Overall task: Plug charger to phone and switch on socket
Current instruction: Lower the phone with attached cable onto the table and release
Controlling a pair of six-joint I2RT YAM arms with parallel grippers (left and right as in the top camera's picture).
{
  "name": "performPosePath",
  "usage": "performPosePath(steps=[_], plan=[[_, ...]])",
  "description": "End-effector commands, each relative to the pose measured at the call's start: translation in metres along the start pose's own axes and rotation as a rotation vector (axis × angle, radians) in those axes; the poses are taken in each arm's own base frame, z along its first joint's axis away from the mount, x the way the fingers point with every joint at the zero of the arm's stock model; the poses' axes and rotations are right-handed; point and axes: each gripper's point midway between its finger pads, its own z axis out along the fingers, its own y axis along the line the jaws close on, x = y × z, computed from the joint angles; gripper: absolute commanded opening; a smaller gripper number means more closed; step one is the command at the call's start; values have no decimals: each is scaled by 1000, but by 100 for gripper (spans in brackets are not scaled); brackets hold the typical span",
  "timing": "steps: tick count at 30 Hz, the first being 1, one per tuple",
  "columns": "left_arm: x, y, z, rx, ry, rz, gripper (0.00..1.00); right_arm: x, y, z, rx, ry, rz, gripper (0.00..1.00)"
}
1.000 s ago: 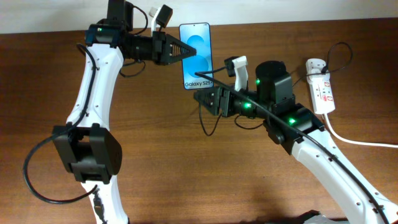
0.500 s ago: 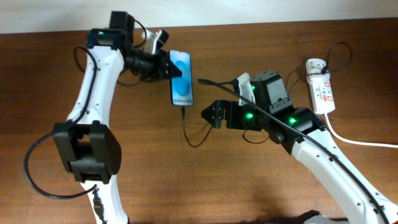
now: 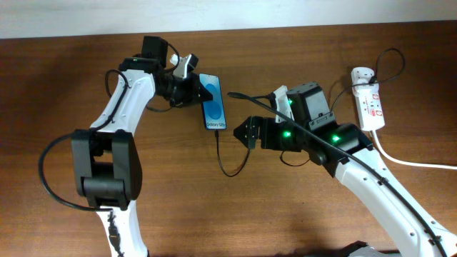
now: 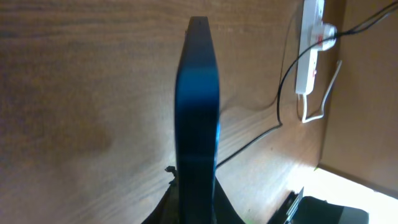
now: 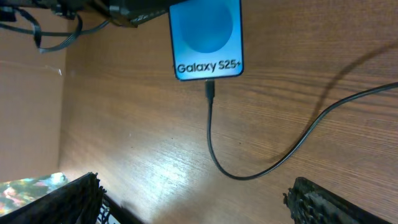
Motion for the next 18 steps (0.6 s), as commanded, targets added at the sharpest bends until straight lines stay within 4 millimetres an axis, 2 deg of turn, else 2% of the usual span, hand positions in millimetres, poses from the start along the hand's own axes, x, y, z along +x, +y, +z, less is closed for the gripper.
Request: performPosePath(steps=[1, 6, 10, 14, 18], plan=[[3, 7, 22, 63, 41, -65, 0, -3, -1, -2, 12, -9, -7, 99], [21, 22, 54, 109, 134, -132, 0, -3, -2, -1, 15, -4, -5, 98], [34, 18, 74, 147, 189, -109, 0, 0, -8, 6, 30, 21, 10, 98], [40, 11, 83, 139, 208, -70, 0, 2, -14, 13, 42, 41, 22, 98], [38, 33, 85, 16, 189, -59, 1, 3, -14, 13, 45, 44, 23, 98]])
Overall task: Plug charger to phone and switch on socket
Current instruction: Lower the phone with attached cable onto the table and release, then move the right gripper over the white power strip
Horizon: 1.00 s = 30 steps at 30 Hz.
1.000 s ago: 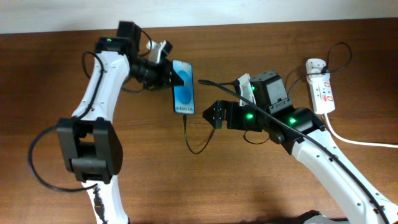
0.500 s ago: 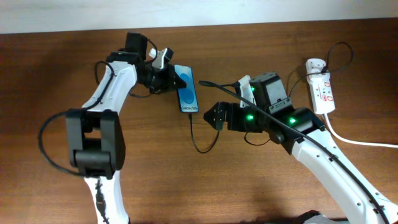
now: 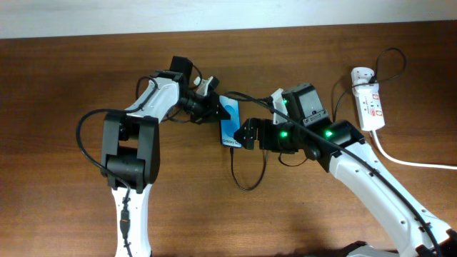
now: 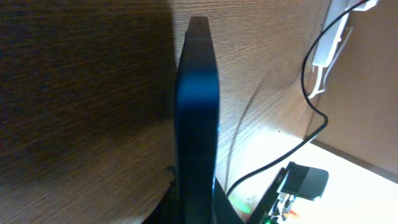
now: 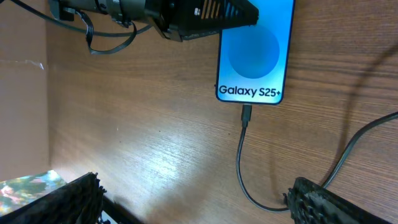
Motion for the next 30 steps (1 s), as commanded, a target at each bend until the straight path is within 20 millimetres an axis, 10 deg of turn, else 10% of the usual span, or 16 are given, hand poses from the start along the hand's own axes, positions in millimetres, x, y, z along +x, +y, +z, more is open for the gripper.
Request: performPosePath(steps=[1, 14, 19, 25, 30], plan=[[-4, 12, -1, -59, -14, 24, 2, -5, 0, -1, 5, -13, -11, 99], [-11, 45, -6, -251, -51, 34, 63, 1, -12, -3, 58, 8, 17, 98], [-16, 73, -29, -396, -84, -2, 94, 9, -59, -22, 157, 64, 113, 98], [-46, 65, -116, -524, -251, -8, 99, -3, -104, -67, 277, 65, 207, 98], [-55, 5, -227, -730, -546, 95, 99, -50, -160, -141, 605, 40, 308, 98]])
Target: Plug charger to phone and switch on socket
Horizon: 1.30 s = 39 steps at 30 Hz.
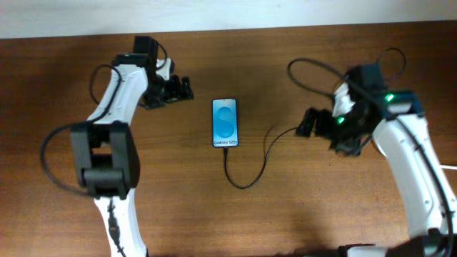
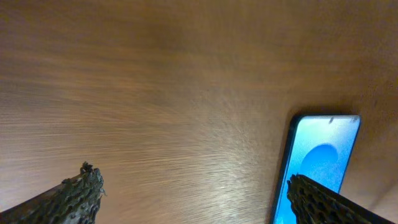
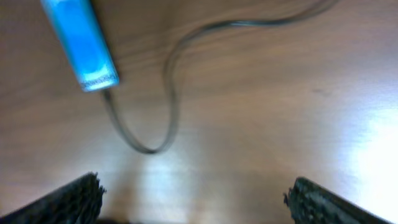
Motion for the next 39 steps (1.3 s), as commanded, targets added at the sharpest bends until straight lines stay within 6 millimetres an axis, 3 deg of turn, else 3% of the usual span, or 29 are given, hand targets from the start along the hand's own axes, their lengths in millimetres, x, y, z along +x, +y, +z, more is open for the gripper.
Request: performPosePath(steps=[1, 2, 3, 7, 13, 17, 22, 29, 39], plan=[[-41, -10, -123, -153, -320, 67, 99, -64, -52, -29, 232, -99, 63, 98], [-42, -11, -144, -168, -365, 70, 99, -92, -69, -28, 234, -103, 131, 98], [-41, -13, -149, -165, -374, 72, 99, -103, -80, -27, 238, -109, 158, 98], [-38, -12, -148, -168, -362, 70, 99, -158, -151, -30, 328, -275, 288, 98], [-38, -12, -148, -168, -361, 70, 99, -181, -226, -32, 346, -348, 409, 98], [-38, -12, -148, -168, -361, 70, 99, -197, -224, 7, 274, -294, 248, 98], [-38, -12, -148, -168, -361, 70, 99, -202, -248, 39, 317, -260, 296, 98], [-38, -12, -148, -168, -361, 69, 99, -220, -253, 62, 281, -294, 284, 98], [-38, -12, -148, -168, -361, 70, 99, -222, -254, 92, 235, -257, 270, 98]])
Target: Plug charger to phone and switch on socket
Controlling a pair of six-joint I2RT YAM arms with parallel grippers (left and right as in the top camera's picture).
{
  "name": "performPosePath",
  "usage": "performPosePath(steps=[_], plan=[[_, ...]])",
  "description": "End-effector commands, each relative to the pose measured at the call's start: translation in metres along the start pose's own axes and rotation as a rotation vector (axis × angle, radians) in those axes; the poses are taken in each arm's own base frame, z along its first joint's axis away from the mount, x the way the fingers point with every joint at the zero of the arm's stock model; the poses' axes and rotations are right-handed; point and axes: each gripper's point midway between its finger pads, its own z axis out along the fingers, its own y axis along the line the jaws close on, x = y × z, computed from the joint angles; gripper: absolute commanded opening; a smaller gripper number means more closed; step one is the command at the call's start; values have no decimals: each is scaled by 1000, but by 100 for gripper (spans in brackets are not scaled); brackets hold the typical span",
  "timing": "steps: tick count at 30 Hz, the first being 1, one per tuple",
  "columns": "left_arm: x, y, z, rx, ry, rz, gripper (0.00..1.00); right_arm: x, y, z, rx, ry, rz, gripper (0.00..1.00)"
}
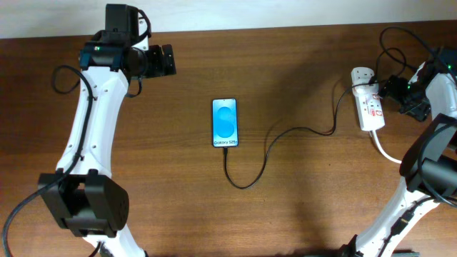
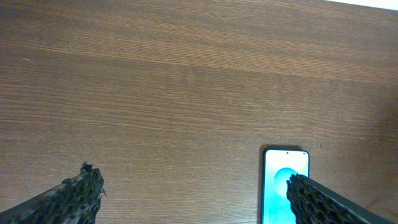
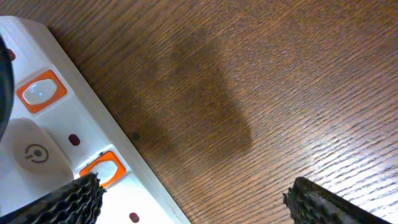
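Note:
The phone (image 1: 224, 123) lies flat mid-table, its blue screen up, and it also shows at the lower right of the left wrist view (image 2: 285, 185). A black charger cable (image 1: 275, 139) runs from the phone's lower end in a loop to the white power strip (image 1: 368, 107) at the right. My left gripper (image 1: 170, 61) is open, up and to the left of the phone, holding nothing. My right gripper (image 1: 398, 93) is open right beside the strip. Its wrist view shows the strip (image 3: 74, 143) with two orange-framed switches (image 3: 41, 89) under the left finger (image 3: 68, 202).
The strip's white mains cord (image 1: 403, 160) trails off toward the right edge. The brown wooden table (image 1: 157, 185) ends at a pale wall at the back. A white plug (image 1: 361, 73) sits in the strip's far end.
My right gripper has gone from mid-table by the cable to the power strip at the far right. The left gripper has moved further back from the phone. The phone has not moved.
At first my left gripper was shut on the phone, held on edge, with the cable at its end and the right gripper open close by. Then the phone was further right, still held. Later it lay flat, both grippers apart; now the right one is at the strip.

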Motion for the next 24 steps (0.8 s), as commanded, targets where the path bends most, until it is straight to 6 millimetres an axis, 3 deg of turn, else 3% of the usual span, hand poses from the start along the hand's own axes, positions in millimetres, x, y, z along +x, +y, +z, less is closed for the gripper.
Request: performPosePath(steps=[1, 3, 8, 21, 24], plan=[[1, 3, 3, -13, 4, 9, 99, 12, 1, 22, -19, 50, -6, 98], [1, 3, 3, -13, 4, 9, 99, 17, 0, 32, -19, 71, -5, 98], [1, 3, 3, -13, 4, 9, 99, 13, 17, 32, -121, 59, -31, 98], [1, 3, 3, -13, 4, 9, 99, 20, 23, 31, -147, 87, -38, 98], [1, 3, 3, -13, 4, 9, 99, 24, 31, 32, -140, 94, -60, 98]])
